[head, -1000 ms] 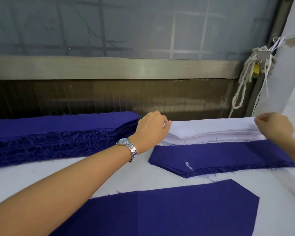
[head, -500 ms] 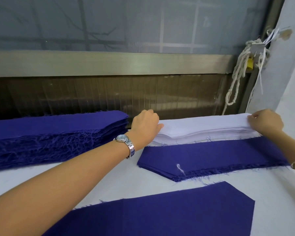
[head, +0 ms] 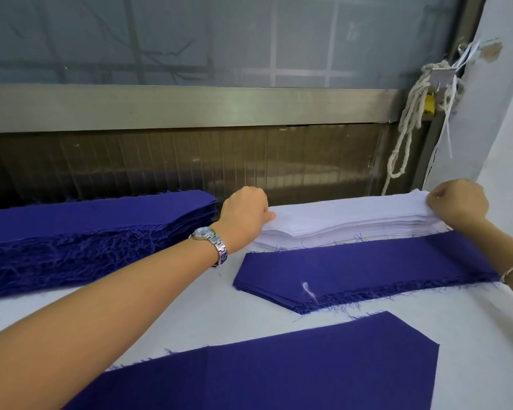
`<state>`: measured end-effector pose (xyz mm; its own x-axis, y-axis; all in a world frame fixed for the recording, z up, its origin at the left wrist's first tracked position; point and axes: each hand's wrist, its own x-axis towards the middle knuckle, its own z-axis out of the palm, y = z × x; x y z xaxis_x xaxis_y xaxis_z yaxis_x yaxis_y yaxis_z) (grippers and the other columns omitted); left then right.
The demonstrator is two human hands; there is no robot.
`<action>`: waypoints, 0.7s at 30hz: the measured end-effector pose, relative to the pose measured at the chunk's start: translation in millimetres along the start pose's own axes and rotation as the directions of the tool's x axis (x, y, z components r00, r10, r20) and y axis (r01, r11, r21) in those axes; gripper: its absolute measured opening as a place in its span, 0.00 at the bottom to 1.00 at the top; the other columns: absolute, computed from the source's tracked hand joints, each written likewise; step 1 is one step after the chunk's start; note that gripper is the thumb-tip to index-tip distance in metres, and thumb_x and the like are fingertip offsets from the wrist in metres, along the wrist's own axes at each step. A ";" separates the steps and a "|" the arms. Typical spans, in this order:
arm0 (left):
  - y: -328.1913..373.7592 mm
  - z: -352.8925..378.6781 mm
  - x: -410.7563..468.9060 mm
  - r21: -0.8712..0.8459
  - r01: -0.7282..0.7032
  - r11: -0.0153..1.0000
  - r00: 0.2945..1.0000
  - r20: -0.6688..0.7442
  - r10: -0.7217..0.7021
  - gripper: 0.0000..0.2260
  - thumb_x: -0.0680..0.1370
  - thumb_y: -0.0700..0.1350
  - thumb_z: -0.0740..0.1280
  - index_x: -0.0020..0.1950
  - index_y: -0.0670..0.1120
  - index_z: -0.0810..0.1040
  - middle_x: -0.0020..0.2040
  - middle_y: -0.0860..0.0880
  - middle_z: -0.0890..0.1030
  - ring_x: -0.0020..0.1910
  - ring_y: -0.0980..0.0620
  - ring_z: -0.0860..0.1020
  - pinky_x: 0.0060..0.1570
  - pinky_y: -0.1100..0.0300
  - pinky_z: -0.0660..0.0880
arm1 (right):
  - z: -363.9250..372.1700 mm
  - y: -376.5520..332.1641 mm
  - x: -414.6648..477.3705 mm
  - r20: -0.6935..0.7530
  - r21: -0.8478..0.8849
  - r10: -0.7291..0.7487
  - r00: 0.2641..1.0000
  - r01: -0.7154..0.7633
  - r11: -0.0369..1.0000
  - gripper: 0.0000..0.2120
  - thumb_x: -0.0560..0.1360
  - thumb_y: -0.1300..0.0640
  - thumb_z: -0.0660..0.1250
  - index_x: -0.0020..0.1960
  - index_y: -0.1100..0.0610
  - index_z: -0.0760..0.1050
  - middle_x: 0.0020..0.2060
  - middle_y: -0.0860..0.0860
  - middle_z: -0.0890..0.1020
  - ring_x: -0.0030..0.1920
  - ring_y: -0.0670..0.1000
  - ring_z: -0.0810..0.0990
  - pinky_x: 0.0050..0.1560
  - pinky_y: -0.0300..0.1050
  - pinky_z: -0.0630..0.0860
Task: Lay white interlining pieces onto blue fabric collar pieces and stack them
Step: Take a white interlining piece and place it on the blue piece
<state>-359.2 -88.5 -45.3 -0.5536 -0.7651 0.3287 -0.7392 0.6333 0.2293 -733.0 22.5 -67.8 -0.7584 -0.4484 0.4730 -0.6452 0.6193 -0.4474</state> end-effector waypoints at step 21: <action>-16.7 5.1 21.9 -0.062 -0.034 0.998 0.998 0.045 0.037 0.19 0.78 0.50 0.71 0.67 0.45 0.78 0.63 0.47 0.80 0.65 0.47 0.74 0.62 0.49 0.74 | 7.4 18.0 9.8 0.105 0.675 0.087 0.991 -0.135 0.726 0.22 0.74 0.72 0.68 0.66 0.61 0.72 0.55 0.56 0.74 0.53 0.55 0.74 0.47 0.46 0.72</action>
<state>-360.9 -116.4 -46.6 -0.5969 -0.7459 0.2956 -0.6949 0.6648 0.2743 -752.8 24.5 -76.9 -0.8171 -0.4579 0.3502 -0.4281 0.0752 -0.9006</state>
